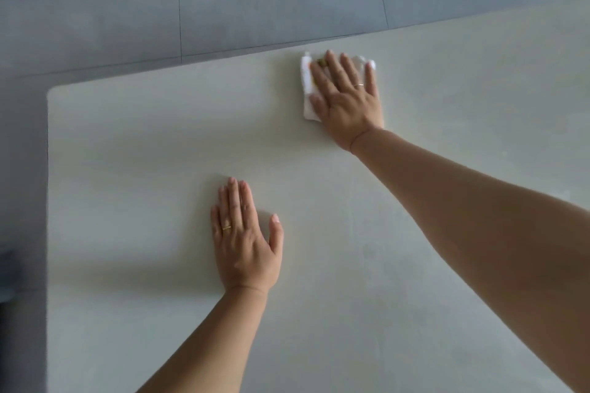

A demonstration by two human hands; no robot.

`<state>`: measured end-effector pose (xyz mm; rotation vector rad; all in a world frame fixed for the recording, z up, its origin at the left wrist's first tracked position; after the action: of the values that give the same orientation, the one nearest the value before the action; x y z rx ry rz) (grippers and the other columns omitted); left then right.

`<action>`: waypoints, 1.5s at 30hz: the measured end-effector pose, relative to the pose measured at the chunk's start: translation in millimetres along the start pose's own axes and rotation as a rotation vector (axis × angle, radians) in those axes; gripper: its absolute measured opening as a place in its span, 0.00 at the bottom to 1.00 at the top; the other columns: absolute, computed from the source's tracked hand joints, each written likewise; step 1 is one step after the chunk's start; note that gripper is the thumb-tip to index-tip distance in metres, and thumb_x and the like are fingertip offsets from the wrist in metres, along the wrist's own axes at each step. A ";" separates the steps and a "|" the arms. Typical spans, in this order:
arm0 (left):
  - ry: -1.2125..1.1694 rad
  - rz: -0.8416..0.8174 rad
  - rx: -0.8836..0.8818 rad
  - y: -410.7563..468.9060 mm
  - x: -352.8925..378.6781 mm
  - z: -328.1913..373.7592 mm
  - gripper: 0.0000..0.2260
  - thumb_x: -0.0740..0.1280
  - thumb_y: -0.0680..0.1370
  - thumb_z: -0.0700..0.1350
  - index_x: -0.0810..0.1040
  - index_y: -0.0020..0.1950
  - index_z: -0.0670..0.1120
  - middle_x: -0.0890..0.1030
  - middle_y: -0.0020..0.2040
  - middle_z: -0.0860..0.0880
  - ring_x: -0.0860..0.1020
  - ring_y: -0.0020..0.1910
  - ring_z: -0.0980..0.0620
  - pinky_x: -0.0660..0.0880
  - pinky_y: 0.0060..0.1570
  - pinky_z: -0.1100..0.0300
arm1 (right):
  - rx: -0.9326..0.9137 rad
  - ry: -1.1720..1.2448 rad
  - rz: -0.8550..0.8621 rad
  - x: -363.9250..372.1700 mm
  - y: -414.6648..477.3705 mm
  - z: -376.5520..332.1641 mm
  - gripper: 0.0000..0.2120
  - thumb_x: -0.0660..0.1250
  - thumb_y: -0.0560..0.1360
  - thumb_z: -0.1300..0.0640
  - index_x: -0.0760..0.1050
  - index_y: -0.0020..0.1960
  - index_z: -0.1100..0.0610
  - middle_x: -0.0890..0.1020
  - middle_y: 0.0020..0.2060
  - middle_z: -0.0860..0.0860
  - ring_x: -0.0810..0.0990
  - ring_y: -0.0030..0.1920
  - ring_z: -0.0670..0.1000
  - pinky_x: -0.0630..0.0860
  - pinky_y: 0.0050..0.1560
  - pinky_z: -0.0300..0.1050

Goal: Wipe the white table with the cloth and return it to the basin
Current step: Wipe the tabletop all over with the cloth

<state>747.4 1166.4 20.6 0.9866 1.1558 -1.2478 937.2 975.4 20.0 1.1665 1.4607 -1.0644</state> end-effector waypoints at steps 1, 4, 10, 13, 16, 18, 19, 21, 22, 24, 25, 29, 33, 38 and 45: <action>0.002 0.002 -0.002 0.4 0.3 -0.3 0.30 0.53 0.77 0.54 0.59 0.75 0.38 0.59 0.77 0.41 0.57 0.75 0.41 0.54 0.73 0.46 | 0.077 0.009 0.011 -1.3 -5.4 22.4 0.26 0.45 0.81 0.42 0.49 0.77 0.46 0.51 0.78 0.50 0.47 0.77 0.53 0.37 0.74 0.58; 0.001 0.009 -0.009 1.5 0.7 -0.5 0.30 0.53 0.77 0.54 0.60 0.75 0.38 0.59 0.76 0.40 0.57 0.75 0.42 0.53 0.73 0.47 | 0.322 0.024 0.006 -1.7 -26.6 49.8 0.28 0.45 0.80 0.40 0.47 0.78 0.47 0.49 0.78 0.50 0.45 0.77 0.53 0.36 0.73 0.61; 0.005 0.003 -0.011 1.1 -2.5 1.0 0.31 0.52 0.77 0.54 0.60 0.75 0.37 0.60 0.76 0.40 0.57 0.76 0.42 0.51 0.74 0.48 | -0.087 -0.053 -0.079 7.1 -90.2 -36.6 0.31 0.44 0.78 0.37 0.48 0.78 0.48 0.51 0.78 0.51 0.48 0.77 0.56 0.39 0.74 0.63; 0.000 0.014 -0.002 2.1 -3.5 2.3 0.31 0.52 0.77 0.54 0.59 0.75 0.38 0.59 0.76 0.40 0.56 0.76 0.42 0.51 0.74 0.48 | -0.073 -0.078 -0.052 -1.6 -101.6 11.3 0.30 0.45 0.79 0.38 0.50 0.78 0.48 0.53 0.77 0.52 0.50 0.77 0.56 0.40 0.74 0.61; 0.002 0.014 -0.001 1.7 -2.4 2.5 0.31 0.51 0.77 0.54 0.58 0.76 0.38 0.58 0.77 0.41 0.55 0.76 0.42 0.50 0.75 0.48 | 0.298 -0.015 -0.026 1.0 -111.4 51.2 0.31 0.48 0.79 0.39 0.46 0.78 0.49 0.47 0.78 0.51 0.46 0.77 0.58 0.38 0.74 0.63; -0.003 0.017 0.000 0.3 -1.7 2.0 0.31 0.51 0.77 0.54 0.57 0.76 0.38 0.58 0.77 0.41 0.54 0.76 0.43 0.49 0.74 0.48 | 0.396 -0.016 0.000 5.1 -125.3 22.5 0.33 0.49 0.78 0.39 0.44 0.78 0.51 0.48 0.78 0.51 0.47 0.77 0.61 0.38 0.73 0.66; -0.011 0.022 0.002 -0.2 -2.0 1.8 0.31 0.51 0.77 0.54 0.57 0.76 0.38 0.58 0.77 0.41 0.55 0.76 0.43 0.49 0.74 0.48 | 0.336 -0.019 0.001 8.0 -133.3 -3.3 0.34 0.49 0.78 0.39 0.44 0.78 0.52 0.49 0.78 0.51 0.48 0.76 0.62 0.38 0.72 0.66; -0.030 0.036 0.000 -0.6 -3.5 1.7 0.31 0.52 0.76 0.54 0.58 0.76 0.38 0.58 0.77 0.41 0.55 0.76 0.42 0.50 0.74 0.48 | 0.080 -0.024 -0.037 14.6 -152.2 -51.0 0.34 0.48 0.77 0.38 0.47 0.78 0.52 0.52 0.78 0.50 0.51 0.76 0.62 0.39 0.73 0.66; -0.038 0.040 -0.001 -0.3 -3.8 1.8 0.31 0.52 0.76 0.54 0.58 0.76 0.39 0.58 0.77 0.41 0.55 0.76 0.42 0.50 0.74 0.48 | -0.049 -0.047 -0.062 16.5 -160.3 -60.0 0.34 0.48 0.77 0.38 0.48 0.78 0.52 0.52 0.78 0.49 0.52 0.76 0.61 0.41 0.73 0.65; -0.044 0.041 -0.002 -0.1 -3.4 1.1 0.31 0.52 0.76 0.54 0.58 0.76 0.39 0.58 0.77 0.41 0.55 0.76 0.43 0.50 0.74 0.48 | -0.184 -0.100 -0.083 14.2 -165.6 -45.4 0.32 0.47 0.78 0.38 0.51 0.78 0.50 0.54 0.77 0.50 0.53 0.76 0.58 0.44 0.74 0.64; -0.043 0.041 0.000 0.1 -2.8 0.8 0.31 0.52 0.76 0.54 0.58 0.76 0.39 0.58 0.77 0.41 0.55 0.76 0.43 0.50 0.74 0.48 | -0.167 -0.116 -0.077 12.3 -165.9 -28.4 0.31 0.47 0.78 0.38 0.51 0.78 0.50 0.55 0.77 0.50 0.53 0.76 0.58 0.44 0.74 0.63; -0.041 0.048 -0.001 -0.1 -1.8 1.2 0.31 0.53 0.76 0.54 0.59 0.76 0.39 0.58 0.77 0.42 0.55 0.76 0.43 0.50 0.74 0.48 | 0.317 -0.009 -0.012 7.1 -170.2 32.4 0.30 0.48 0.80 0.40 0.46 0.78 0.48 0.49 0.78 0.48 0.47 0.77 0.56 0.38 0.74 0.60; -0.045 0.035 -0.002 -0.8 -1.5 1.1 0.31 0.55 0.76 0.53 0.59 0.76 0.39 0.58 0.77 0.42 0.55 0.76 0.43 0.50 0.74 0.48 | 0.286 0.047 -0.012 18.6 -205.0 -38.6 0.30 0.48 0.79 0.39 0.47 0.78 0.47 0.49 0.78 0.51 0.46 0.77 0.58 0.37 0.74 0.62; -0.046 0.032 -0.001 0.2 -2.1 0.5 0.31 0.52 0.76 0.54 0.58 0.76 0.39 0.58 0.77 0.41 0.55 0.76 0.43 0.50 0.74 0.47 | -0.155 -0.060 -0.052 14.0 -229.1 -30.8 0.28 0.50 0.79 0.39 0.57 0.76 0.48 0.59 0.75 0.58 0.56 0.76 0.59 0.50 0.74 0.64; 0.009 -0.041 -0.001 -0.5 5.4 1.4 0.30 0.54 0.79 0.53 0.52 0.77 0.40 0.52 0.78 0.41 0.50 0.77 0.43 0.45 0.75 0.48 | 0.399 0.026 -0.013 17.3 -243.9 -17.6 0.32 0.43 0.77 0.38 0.49 0.78 0.49 0.52 0.77 0.55 0.49 0.77 0.59 0.39 0.74 0.61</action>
<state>746.8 1164.0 15.6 0.9730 1.1882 -1.2765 693.0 954.9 22.3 1.4529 1.3103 -1.3965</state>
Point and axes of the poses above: each hand's wrist, its own y-axis towards the middle knuckle, its own x-axis out of the palm, z = x × y, the point moved 8 cm from there along y, towards the middle knuckle
